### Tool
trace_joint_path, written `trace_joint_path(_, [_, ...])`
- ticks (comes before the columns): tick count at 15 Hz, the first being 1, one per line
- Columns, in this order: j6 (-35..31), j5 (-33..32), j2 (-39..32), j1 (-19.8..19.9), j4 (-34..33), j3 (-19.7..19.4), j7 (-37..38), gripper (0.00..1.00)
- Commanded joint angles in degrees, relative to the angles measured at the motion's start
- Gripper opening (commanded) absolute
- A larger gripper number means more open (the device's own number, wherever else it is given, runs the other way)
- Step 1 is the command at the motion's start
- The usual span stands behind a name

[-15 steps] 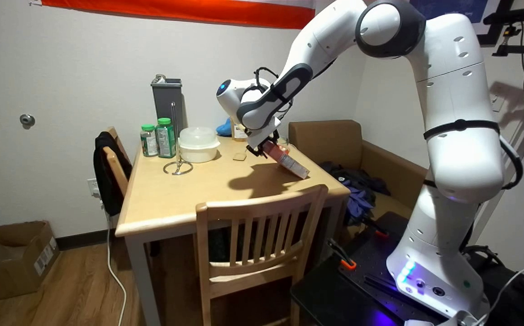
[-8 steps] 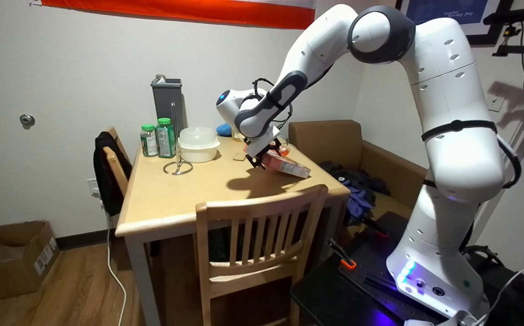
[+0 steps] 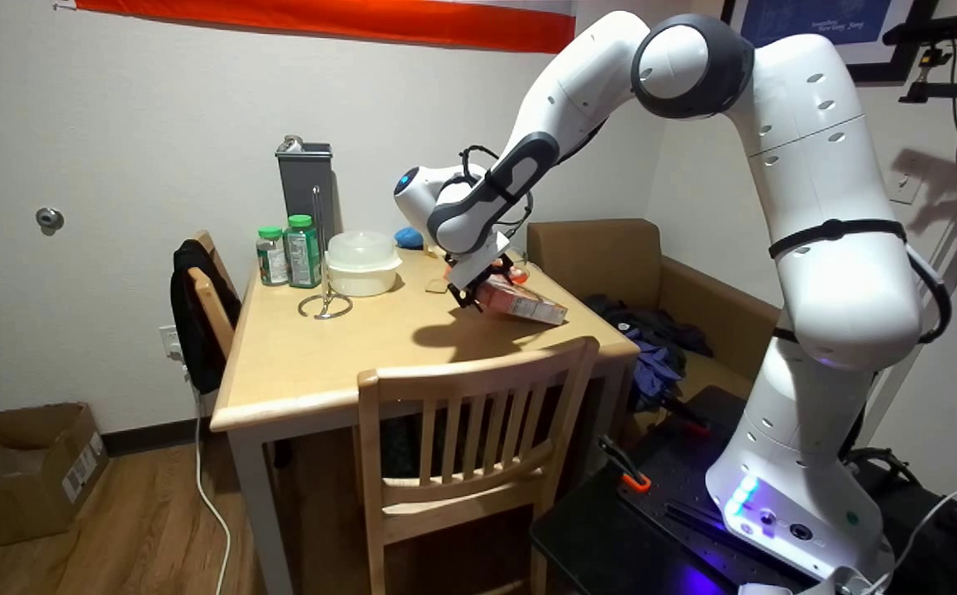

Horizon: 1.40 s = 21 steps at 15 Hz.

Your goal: Lay the pink box on its side

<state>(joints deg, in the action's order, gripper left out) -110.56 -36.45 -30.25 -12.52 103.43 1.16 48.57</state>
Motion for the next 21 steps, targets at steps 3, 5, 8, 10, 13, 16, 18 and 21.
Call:
trace_joint_path(3, [0.96, 1.9, 1.88, -0.28, -1.74, -0.18, -2.86, 1.0])
trace_joint_path(5, [0.89, 3.2, 2.58, -0.14, -2.32, 0.12, -4.26, 1.0])
trace_joint_path(8, [0.94, 5.66, 3.55, -0.35, -3.2, 0.0, -6.71, 1.0])
trace_joint_path(10, [0.47, 7.51, 4.95, -0.19, -3.32, 0.05, -8.09, 1.0])
trace_joint_path(13, [-0.95, 12.52, 9.0, 0.43, -2.03, 0.77, -10.43, 1.0])
trace_joint_path(16, [-2.26, 17.01, 13.86, 0.84, -0.68, 0.99, -11.94, 1.0])
trace_joint_path(18, [-3.11, 19.58, 17.24, 1.3, 0.19, 0.98, -12.53, 1.0])
trace_joint_path(21, [-3.43, 22.52, 20.6, 2.27, 0.98, 0.75, -12.6, 1.0])
